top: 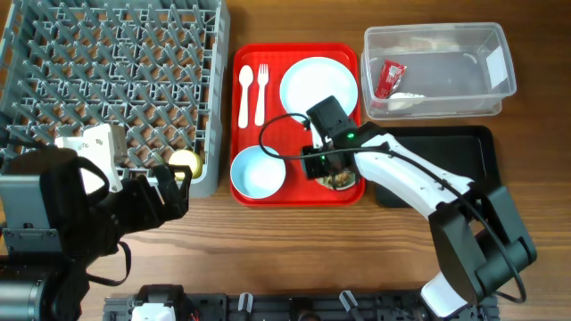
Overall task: Sort waste into correct bins and load items into the dishwasher rack
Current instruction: 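Grasp the rim of the green bowl with the right gripper, then tip the green bowl over the black tray to dump the rice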
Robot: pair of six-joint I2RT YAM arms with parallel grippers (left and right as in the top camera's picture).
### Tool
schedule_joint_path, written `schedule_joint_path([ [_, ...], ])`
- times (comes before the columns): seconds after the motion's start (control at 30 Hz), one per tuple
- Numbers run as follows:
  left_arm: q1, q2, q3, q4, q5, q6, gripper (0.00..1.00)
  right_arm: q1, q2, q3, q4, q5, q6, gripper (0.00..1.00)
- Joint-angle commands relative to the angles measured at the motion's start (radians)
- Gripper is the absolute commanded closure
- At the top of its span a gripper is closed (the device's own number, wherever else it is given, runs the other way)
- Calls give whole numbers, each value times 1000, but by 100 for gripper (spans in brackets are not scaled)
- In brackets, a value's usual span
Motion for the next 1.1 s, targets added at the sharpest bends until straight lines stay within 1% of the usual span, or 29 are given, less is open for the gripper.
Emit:
schedule_joint_path([
  [0.0,-5,1,9,0,8,-5,0,14,23,-1,-24,3,41,96],
  [0.13,-5,1,9,0,8,-5,0,14,10,2,-68,26,56,96],
  [0.27,-5,1,9,0,8,-5,0,13,-40,8,-95,26,56,96],
  [0.33,-5,1,9,0,8,-5,0,13,-85,8,-108,36,56,96],
  [0.43,-5,1,9,0,8,-5,0,13,-147,9,-151,117,82,96],
  [0.5,-5,1,9,0,8,-5,0,13,-194,9,-179,152,73,96],
  [0.7,-5,1,9,0,8,-5,0,-9,-357,9,-241,151,75,96],
  [0.8,-5,1,9,0,8,-5,0,-63,-463,9,-250,94,76,96],
  [0.9,-5,1,9,0,8,-5,0,-151,-540,9,-267,-14,95,96],
  [1.0,-5,1,9,0,8,-5,0,-290,-588,8,-282,-154,73,96],
  [1.07,-5,1,9,0,8,-5,0,-394,-588,8,-286,-271,15,96],
])
